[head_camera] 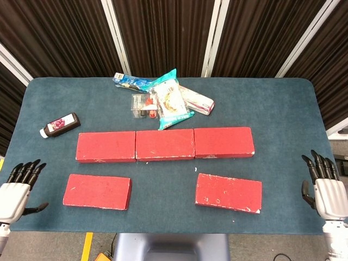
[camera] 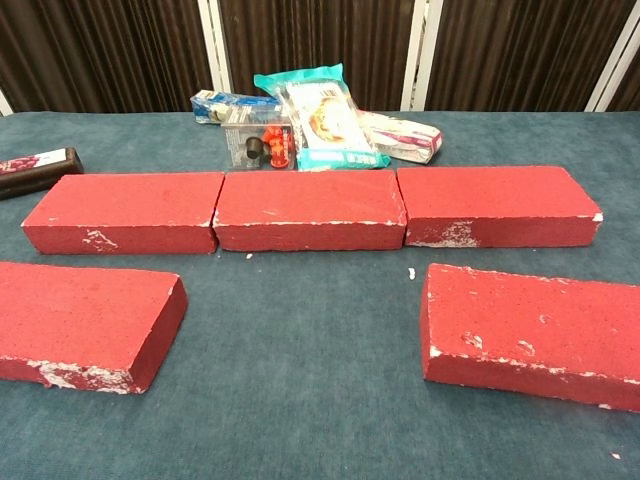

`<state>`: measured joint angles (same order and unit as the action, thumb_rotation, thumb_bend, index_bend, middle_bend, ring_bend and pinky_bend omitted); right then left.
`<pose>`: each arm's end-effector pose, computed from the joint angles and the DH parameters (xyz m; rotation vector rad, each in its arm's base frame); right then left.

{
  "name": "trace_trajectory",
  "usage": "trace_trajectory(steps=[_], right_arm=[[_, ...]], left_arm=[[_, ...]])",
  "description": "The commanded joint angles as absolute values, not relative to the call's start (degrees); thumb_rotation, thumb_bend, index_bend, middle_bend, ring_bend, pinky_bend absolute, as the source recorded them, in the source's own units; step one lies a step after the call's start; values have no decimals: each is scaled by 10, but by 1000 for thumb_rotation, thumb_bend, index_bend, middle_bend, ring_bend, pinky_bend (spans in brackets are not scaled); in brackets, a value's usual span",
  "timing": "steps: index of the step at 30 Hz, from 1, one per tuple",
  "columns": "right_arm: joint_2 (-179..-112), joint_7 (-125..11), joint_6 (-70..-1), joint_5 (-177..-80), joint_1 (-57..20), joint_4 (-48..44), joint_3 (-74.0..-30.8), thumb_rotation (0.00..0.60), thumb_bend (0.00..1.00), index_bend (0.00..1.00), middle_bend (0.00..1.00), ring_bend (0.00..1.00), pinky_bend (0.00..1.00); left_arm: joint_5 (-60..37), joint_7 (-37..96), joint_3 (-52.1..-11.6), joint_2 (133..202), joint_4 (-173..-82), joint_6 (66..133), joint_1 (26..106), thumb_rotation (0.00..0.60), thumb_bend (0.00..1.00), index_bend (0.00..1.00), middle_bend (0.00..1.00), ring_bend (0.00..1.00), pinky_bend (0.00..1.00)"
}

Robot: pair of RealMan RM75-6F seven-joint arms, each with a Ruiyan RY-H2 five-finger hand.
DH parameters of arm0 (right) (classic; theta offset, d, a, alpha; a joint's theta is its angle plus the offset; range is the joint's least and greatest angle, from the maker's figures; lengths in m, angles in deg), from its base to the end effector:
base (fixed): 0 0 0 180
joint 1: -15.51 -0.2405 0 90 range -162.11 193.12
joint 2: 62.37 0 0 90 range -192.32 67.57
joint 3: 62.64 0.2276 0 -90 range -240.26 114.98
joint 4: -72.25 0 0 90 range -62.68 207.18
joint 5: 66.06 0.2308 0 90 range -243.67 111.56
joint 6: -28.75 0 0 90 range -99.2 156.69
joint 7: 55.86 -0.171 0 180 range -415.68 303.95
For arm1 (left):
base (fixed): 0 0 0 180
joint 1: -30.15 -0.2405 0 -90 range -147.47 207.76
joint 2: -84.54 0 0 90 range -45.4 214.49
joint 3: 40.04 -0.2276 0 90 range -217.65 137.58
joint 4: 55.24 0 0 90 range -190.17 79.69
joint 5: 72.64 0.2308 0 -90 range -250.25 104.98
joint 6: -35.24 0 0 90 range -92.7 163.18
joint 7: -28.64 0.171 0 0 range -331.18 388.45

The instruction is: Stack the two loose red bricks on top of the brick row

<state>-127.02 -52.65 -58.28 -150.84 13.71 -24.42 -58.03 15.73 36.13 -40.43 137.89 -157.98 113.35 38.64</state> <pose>-0.2849 -0.1978 0.1289 1.2981 -0.9202 0.9184 -0.2678 0.2073 0.1342 -1.6025 -0.8570 -0.7563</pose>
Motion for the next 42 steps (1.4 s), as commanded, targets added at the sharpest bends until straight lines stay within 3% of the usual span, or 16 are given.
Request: trace_trajectory(steps=[1, 6, 14, 23, 42], right_arm=[[-1271, -523, -582, -1508, 136, -244, -580, 600, 712, 220, 79, 7, 0], [-1273, -519, -576, -1503, 133, -244, -579, 600, 712, 220, 79, 7, 0], [-1274, -514, -572, -1499, 131, -244, -579, 600, 712, 220, 79, 7, 0], [-1275, -512, -570, -1497, 130, -245, -579, 600, 713, 220, 79, 7, 0], [-1274, -507, -565, -1492, 127, -248, -580, 600, 712, 223, 79, 7, 0]], left_arm=[[151, 420, -416, 1289, -1688, 1065, 422, 600, 0, 0, 0, 0, 2], [115, 485, -415, 1281, -1749, 1029, 438, 600, 0, 0, 0, 0, 1], [49, 631, -431, 1339, -1790, 967, 468, 600, 0, 0, 0, 0, 0], [-14, 718, -424, 1407, -1804, 970, 493, 600, 0, 0, 0, 0, 0], [-152, 821, -415, 1463, -1815, 993, 565, 600, 0, 0, 0, 0, 0]])
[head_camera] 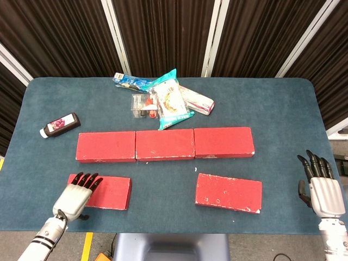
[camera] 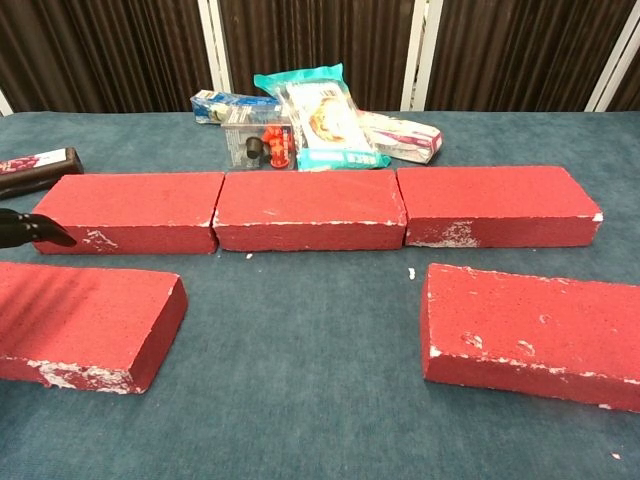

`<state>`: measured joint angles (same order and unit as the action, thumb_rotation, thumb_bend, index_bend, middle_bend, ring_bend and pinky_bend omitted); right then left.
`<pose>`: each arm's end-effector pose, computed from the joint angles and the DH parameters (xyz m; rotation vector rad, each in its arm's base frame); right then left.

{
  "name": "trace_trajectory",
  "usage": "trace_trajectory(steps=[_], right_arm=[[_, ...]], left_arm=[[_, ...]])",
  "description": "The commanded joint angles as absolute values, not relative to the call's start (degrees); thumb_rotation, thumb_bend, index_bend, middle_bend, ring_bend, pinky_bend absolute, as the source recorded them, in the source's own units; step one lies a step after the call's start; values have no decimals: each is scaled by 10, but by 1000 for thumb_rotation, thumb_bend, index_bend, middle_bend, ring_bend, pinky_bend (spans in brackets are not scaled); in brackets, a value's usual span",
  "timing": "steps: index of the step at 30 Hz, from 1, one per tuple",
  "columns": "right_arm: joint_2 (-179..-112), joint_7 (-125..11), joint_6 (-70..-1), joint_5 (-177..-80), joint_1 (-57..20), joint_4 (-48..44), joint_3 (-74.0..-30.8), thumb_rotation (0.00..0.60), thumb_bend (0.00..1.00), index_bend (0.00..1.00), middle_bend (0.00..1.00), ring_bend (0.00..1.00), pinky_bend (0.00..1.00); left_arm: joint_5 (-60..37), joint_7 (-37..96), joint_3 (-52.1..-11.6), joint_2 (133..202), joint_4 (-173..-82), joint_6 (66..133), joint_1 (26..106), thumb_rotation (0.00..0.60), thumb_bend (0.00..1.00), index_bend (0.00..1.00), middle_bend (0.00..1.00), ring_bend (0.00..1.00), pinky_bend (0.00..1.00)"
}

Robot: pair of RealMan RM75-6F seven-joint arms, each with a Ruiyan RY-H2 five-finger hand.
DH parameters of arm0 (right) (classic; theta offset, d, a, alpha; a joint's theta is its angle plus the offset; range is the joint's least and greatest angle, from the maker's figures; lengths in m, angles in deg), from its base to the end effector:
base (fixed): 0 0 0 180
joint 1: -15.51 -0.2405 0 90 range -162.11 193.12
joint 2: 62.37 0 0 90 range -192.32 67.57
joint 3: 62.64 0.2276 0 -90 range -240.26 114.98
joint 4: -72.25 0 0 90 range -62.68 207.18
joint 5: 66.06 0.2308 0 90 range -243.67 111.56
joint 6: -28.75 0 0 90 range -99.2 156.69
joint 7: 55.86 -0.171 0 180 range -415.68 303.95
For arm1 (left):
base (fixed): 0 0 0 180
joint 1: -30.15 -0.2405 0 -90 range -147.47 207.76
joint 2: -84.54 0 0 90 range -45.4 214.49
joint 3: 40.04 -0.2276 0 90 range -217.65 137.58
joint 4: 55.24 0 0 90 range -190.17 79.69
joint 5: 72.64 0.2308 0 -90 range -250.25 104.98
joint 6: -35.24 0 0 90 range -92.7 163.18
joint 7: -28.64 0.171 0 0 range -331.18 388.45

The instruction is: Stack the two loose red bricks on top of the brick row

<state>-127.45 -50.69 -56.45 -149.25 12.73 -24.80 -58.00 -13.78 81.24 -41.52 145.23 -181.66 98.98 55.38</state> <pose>-0.2853 -0.2026 0.1225 1.3125 -0.9326 0.8834 -0.1652 0.2145 0.0351 -1.9578 -0.8593 -0.4146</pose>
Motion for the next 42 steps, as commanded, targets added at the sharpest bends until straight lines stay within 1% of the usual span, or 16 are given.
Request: trace_trajectory(steps=[1, 13, 24, 29, 42], right_arm=[[-1274, -507, -565, -1493, 127, -248, -580, 600, 712, 223, 79, 7, 0], [-1271, -508, -560, -1490, 126, -250, -582, 600, 713, 224, 79, 7, 0], [-1271, -507, -559, -1488, 126, -251, -582, 600, 712, 224, 79, 7, 0], [-1270, -509, -558, -1486, 125, -251, -581, 600, 713, 223, 79, 7, 0], [-1272, -504, -554, -1483, 124, -252, -581, 600, 712, 223, 79, 7, 0]], left_arm=[[-158, 823, -414, 1466, -1814, 993, 568, 600, 0, 0, 0, 0, 0], [-219, 852, -412, 1507, -1802, 1015, 612, 600, 0, 0, 0, 0, 0], [-283, 870, -409, 1529, -1794, 1027, 650, 600, 0, 0, 0, 0, 0], [-310, 873, -412, 1542, -1781, 1031, 667, 600, 0, 0, 0, 0, 0], [-347, 868, -424, 1554, -1764, 1038, 694, 600, 0, 0, 0, 0, 1]])
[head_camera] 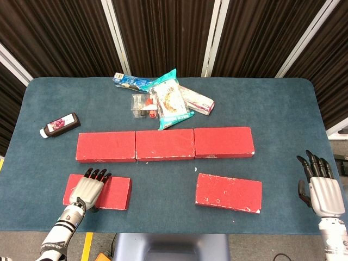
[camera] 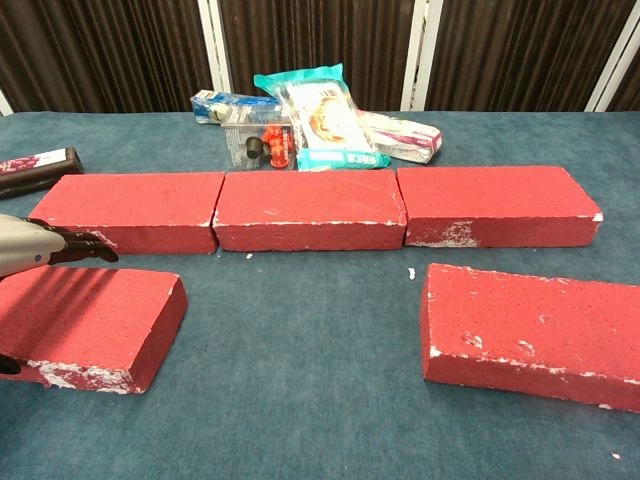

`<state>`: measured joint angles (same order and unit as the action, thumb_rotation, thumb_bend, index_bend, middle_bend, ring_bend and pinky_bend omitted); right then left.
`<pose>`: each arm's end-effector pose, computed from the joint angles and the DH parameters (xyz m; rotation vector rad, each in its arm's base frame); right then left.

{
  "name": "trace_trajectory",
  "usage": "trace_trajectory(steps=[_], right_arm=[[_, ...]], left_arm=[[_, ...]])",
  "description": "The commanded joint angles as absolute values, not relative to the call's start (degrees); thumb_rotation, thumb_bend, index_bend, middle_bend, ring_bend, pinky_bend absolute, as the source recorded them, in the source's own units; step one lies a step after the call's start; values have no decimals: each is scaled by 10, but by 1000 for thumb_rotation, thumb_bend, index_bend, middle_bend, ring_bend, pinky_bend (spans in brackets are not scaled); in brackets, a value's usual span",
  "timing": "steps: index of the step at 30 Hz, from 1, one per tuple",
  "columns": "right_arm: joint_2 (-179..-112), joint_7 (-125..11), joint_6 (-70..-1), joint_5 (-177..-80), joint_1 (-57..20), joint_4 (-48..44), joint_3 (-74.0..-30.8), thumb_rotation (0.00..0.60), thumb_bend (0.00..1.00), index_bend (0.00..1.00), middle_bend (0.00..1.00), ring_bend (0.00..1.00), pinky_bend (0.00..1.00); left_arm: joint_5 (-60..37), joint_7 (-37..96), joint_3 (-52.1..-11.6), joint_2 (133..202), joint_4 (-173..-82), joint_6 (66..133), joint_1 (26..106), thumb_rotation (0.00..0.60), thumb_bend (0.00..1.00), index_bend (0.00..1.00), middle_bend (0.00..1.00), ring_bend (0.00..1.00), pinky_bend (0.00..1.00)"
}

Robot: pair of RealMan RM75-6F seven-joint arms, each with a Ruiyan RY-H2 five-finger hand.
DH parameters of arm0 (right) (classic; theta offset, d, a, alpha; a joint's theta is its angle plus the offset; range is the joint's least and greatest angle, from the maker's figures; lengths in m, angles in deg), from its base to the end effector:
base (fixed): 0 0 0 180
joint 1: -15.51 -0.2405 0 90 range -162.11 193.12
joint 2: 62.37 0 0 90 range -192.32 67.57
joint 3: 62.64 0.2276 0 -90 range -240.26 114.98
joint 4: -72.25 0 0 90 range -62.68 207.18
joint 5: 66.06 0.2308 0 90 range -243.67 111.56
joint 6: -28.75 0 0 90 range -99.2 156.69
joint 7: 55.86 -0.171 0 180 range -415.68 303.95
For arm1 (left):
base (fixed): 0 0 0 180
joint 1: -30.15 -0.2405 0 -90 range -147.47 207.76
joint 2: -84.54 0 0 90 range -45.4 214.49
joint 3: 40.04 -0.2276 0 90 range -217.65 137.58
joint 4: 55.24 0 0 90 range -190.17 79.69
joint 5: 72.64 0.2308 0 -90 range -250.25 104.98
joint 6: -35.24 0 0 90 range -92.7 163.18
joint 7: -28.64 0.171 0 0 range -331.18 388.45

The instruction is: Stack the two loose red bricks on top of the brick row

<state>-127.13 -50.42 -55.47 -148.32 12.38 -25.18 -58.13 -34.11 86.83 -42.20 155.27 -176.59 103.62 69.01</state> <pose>-0.2869 -0.2036 0.1211 1.3164 -0.9482 0.8659 -0.1604 0.2410 -0.0010 -1.9521 -0.8924 -0.2905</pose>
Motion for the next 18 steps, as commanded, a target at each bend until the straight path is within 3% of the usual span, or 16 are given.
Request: trace_trajectory(steps=[1, 18], right_arm=[[-1272, -503, -554, -1483, 123, -252, -581, 600, 712, 223, 79, 7, 0], [-1273, -498, -550, -1479, 121, -253, -582, 600, 712, 227, 79, 7, 0]], left_arm=[[-349, 867, -425, 1554, -1763, 1039, 696, 600, 0, 0, 0, 0, 3], [-368, 852, -440, 1556, -1755, 1042, 718, 600, 0, 0, 0, 0, 37]])
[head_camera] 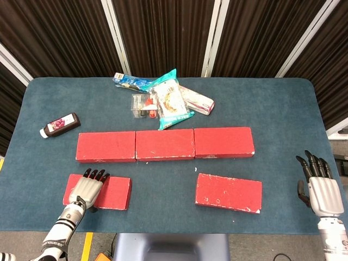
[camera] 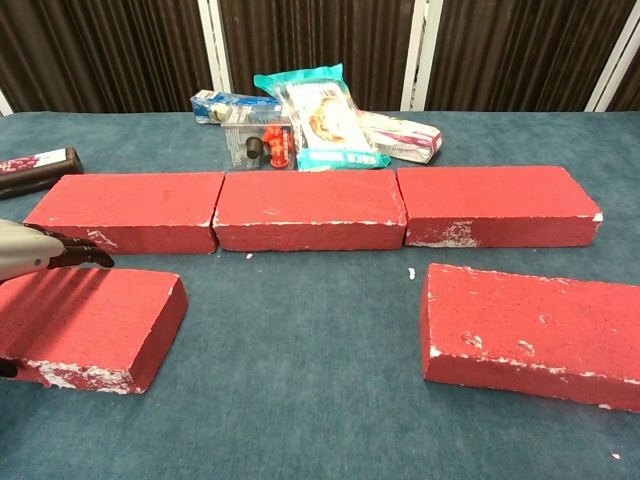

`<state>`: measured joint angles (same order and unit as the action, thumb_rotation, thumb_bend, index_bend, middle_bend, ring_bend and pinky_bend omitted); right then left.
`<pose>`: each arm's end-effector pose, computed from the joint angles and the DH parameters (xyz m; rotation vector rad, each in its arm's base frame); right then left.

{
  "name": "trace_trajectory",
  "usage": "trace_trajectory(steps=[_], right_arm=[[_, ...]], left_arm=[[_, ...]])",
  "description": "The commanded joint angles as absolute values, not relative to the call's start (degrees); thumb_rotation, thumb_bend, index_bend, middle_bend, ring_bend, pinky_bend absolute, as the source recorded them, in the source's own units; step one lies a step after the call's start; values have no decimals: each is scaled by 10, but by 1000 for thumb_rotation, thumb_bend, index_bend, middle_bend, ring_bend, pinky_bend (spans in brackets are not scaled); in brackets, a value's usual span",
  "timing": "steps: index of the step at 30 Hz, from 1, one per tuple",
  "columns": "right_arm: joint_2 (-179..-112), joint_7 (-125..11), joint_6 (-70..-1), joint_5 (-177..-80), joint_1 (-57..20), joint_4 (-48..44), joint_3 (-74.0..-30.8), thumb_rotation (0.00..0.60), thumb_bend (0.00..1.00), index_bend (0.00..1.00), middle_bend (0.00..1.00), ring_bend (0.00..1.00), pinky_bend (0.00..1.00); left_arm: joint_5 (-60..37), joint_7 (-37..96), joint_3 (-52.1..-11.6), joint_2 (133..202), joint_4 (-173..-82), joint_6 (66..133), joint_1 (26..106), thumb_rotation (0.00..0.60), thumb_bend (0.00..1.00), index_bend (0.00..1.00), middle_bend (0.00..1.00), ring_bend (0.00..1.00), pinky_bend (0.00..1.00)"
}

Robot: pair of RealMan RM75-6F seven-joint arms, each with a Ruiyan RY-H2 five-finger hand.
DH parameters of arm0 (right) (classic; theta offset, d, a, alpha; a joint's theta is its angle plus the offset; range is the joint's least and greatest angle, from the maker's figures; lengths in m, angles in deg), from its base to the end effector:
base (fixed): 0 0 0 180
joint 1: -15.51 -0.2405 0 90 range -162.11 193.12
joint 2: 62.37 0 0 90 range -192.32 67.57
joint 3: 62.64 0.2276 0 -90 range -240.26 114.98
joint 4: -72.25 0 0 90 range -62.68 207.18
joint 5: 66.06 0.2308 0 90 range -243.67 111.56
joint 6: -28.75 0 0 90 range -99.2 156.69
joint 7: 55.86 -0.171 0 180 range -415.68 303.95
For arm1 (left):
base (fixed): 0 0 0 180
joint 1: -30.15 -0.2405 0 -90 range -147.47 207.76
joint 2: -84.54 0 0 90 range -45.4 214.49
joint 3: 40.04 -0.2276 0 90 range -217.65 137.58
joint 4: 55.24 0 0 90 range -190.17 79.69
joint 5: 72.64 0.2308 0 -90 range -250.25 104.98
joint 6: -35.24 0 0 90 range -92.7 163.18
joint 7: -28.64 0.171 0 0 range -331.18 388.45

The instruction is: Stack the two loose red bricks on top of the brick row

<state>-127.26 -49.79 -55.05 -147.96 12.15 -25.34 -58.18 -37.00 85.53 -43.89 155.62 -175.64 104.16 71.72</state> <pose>-0.2866 -0.2044 0.1191 1.3214 -0.9508 0.8564 -0.1666 0.2432 -0.0032 -1.9475 -0.9058 -0.2553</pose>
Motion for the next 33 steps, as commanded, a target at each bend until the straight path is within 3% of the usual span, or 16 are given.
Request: trace_trajectory(steps=[1, 6, 10, 17, 23, 33], right_arm=[[-1273, -497, -550, -1479, 121, -254, -582, 600, 713, 227, 79, 7, 0], [-1273, -496, -549, -1479, 121, -254, -582, 600, 712, 228, 79, 7, 0], [-1273, -495, -549, -1478, 121, -254, -582, 600, 712, 228, 78, 7, 0], [-1274, -494, -548, -1477, 120, -254, -582, 600, 713, 228, 78, 7, 0], [-1274, -494, -547, -1478, 120, -255, -583, 600, 712, 230, 78, 7, 0], [-1274, -493, -548, -1477, 119, -255, -583, 600, 712, 237, 78, 7, 0]], left_arm=[[-366, 851, -441, 1556, -1754, 1042, 719, 600, 0, 0, 0, 0, 38], [-364, 845, -446, 1558, -1751, 1039, 723, 600, 0, 0, 0, 0, 46], [-372, 845, -449, 1559, -1747, 1039, 728, 600, 193, 0, 0, 0, 47], [-376, 843, -453, 1560, -1745, 1045, 732, 600, 199, 0, 5, 0, 43], [-379, 844, -456, 1561, -1744, 1051, 736, 600, 204, 0, 82, 0, 42], [-392, 848, -460, 1561, -1744, 1053, 743, 600, 223, 0, 121, 0, 42]])
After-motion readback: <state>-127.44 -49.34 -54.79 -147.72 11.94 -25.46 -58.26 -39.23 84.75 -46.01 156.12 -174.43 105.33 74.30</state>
